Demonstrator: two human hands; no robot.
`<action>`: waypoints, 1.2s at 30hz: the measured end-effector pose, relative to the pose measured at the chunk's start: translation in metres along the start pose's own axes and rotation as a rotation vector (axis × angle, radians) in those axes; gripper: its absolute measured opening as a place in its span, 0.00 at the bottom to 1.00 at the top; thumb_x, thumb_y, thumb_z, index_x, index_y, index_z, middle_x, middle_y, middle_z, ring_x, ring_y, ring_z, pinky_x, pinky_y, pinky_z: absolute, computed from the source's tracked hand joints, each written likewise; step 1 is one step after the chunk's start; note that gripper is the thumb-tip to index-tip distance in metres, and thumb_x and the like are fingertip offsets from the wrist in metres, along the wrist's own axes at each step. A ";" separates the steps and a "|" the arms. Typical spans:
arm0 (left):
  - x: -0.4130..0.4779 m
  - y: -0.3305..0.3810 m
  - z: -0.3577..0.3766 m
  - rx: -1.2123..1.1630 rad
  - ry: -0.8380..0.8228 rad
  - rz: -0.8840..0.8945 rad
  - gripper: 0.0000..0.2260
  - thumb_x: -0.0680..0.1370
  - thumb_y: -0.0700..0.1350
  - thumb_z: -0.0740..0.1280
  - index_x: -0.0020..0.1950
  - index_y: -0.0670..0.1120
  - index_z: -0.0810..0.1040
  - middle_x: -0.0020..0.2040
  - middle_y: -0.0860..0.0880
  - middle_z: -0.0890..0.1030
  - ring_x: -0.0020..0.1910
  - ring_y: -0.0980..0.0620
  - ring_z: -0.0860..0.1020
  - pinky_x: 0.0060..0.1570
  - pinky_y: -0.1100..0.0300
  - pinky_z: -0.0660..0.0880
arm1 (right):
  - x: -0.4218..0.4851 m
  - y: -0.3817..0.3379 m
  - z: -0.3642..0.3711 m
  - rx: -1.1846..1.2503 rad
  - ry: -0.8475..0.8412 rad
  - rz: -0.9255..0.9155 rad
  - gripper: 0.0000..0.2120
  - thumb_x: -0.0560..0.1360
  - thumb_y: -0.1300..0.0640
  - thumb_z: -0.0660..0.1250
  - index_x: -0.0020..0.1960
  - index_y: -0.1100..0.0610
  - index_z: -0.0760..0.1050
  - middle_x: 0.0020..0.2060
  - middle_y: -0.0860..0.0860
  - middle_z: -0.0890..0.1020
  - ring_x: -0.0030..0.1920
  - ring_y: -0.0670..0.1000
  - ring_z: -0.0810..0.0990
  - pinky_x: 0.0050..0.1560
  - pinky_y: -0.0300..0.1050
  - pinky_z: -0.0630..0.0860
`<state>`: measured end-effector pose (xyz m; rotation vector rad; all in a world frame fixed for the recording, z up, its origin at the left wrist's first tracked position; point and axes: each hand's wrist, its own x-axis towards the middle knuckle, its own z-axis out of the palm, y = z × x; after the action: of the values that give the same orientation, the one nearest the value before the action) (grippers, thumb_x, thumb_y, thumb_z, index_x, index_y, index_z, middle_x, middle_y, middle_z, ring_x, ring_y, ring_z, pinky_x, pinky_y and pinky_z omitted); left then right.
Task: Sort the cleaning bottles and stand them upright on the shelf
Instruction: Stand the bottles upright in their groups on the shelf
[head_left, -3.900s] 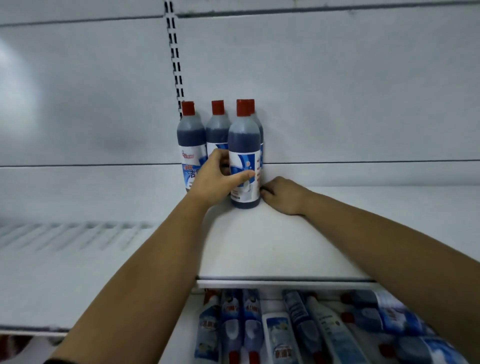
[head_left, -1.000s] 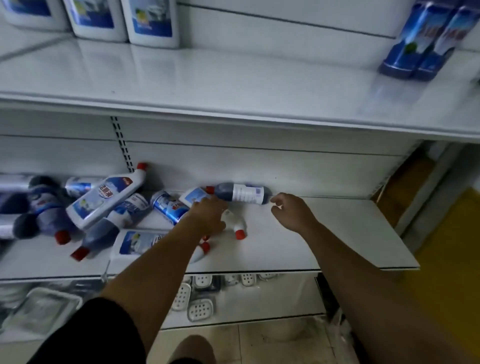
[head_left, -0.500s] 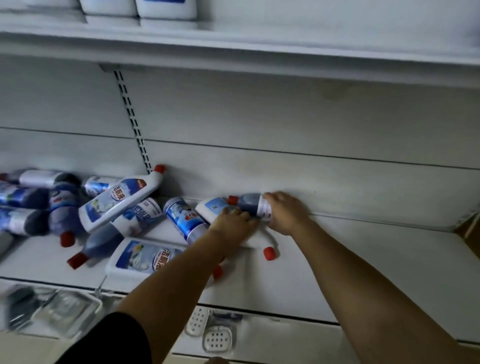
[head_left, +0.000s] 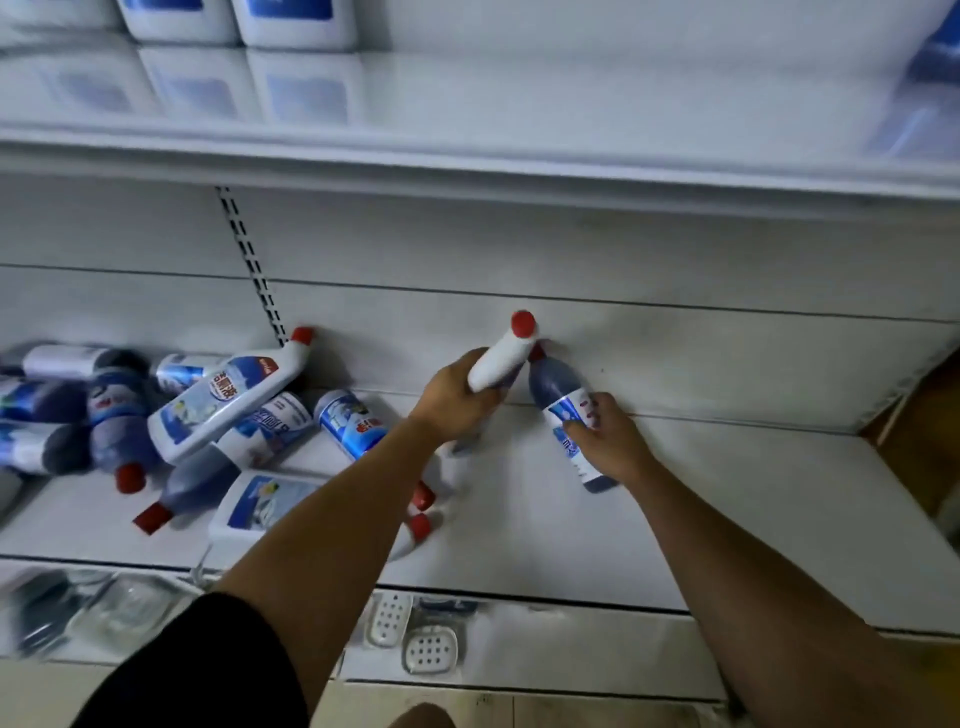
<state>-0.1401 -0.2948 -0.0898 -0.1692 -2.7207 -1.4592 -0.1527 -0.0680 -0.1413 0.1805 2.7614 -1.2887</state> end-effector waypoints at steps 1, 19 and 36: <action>-0.003 0.007 -0.001 -0.090 -0.005 -0.057 0.22 0.76 0.44 0.71 0.69 0.49 0.73 0.58 0.49 0.79 0.55 0.49 0.77 0.55 0.55 0.72 | -0.007 -0.005 -0.002 0.120 0.004 0.046 0.21 0.75 0.52 0.69 0.65 0.57 0.69 0.56 0.55 0.80 0.48 0.56 0.80 0.49 0.47 0.76; -0.176 0.152 0.007 -1.032 -0.066 -0.313 0.19 0.72 0.47 0.73 0.59 0.41 0.74 0.47 0.40 0.83 0.44 0.42 0.84 0.47 0.46 0.81 | -0.214 -0.033 -0.120 0.898 -0.240 0.170 0.19 0.76 0.53 0.67 0.61 0.64 0.75 0.46 0.61 0.84 0.41 0.58 0.83 0.49 0.55 0.79; -0.235 0.288 -0.078 -0.827 -0.013 0.064 0.12 0.76 0.48 0.70 0.56 0.43 0.75 0.43 0.43 0.85 0.40 0.46 0.85 0.39 0.54 0.82 | -0.326 -0.123 -0.200 0.942 -0.094 -0.235 0.26 0.67 0.48 0.70 0.63 0.53 0.71 0.46 0.57 0.85 0.42 0.56 0.85 0.41 0.50 0.81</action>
<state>0.1271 -0.2193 0.1694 -0.2818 -1.9168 -2.4478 0.1461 -0.0155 0.1228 -0.1533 1.9159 -2.4703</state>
